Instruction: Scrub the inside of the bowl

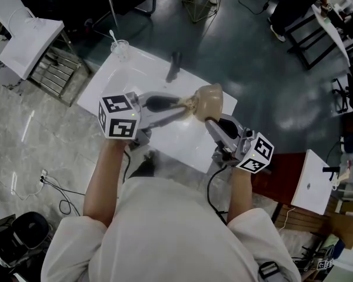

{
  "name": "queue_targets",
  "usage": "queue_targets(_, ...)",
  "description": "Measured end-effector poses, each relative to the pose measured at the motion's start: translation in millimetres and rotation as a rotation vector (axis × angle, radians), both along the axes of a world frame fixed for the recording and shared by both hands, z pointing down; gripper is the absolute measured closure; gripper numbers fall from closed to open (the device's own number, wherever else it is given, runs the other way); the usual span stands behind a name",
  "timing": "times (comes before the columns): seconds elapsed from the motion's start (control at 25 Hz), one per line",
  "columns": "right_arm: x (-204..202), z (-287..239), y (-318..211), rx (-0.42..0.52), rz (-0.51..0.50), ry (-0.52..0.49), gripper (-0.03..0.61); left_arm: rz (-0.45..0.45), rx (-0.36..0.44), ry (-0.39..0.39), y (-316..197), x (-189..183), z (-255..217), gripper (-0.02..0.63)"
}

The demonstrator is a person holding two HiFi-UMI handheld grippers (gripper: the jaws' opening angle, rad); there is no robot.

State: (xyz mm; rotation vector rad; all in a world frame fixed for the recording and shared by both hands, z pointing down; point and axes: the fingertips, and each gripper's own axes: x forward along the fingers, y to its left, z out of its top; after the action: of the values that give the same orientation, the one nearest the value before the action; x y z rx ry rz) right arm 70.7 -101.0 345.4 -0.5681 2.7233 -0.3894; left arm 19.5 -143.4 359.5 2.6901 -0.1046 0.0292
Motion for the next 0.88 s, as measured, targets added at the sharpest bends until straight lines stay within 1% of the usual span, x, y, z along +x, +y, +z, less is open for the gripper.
queue_targets(0.12, 6, 2, -5, -0.004, 0.018, 0.007, 0.563, 0.022, -0.003, 0.038, 4, 5, -6, 0.531)
queue_targets(0.28, 5, 5, -6, -0.002, 0.019, 0.029, 0.563, 0.021, -0.005, 0.071, 3, 5, -10, 0.531)
queue_targets(0.44, 1, 7, -2, -0.005, 0.014, 0.062, 0.563, -0.018, -0.008, 0.087, -2, 3, -15, 0.531)
queue_targets(0.52, -1, 5, 0, 0.0, 0.004, 0.061, 0.563, -0.045, -0.017, 0.099, -9, 1, -17, 0.531)
queue_targets(0.72, -5, -1, 6, 0.02, -0.021, 0.044, 0.558, -0.099, -0.027, 0.091, -19, 0, -16, 0.531)
queue_targets(0.88, -2, -4, 5, 0.016, -0.024, 0.022, 0.558, -0.092, -0.017, 0.032, -19, 2, -9, 0.531)
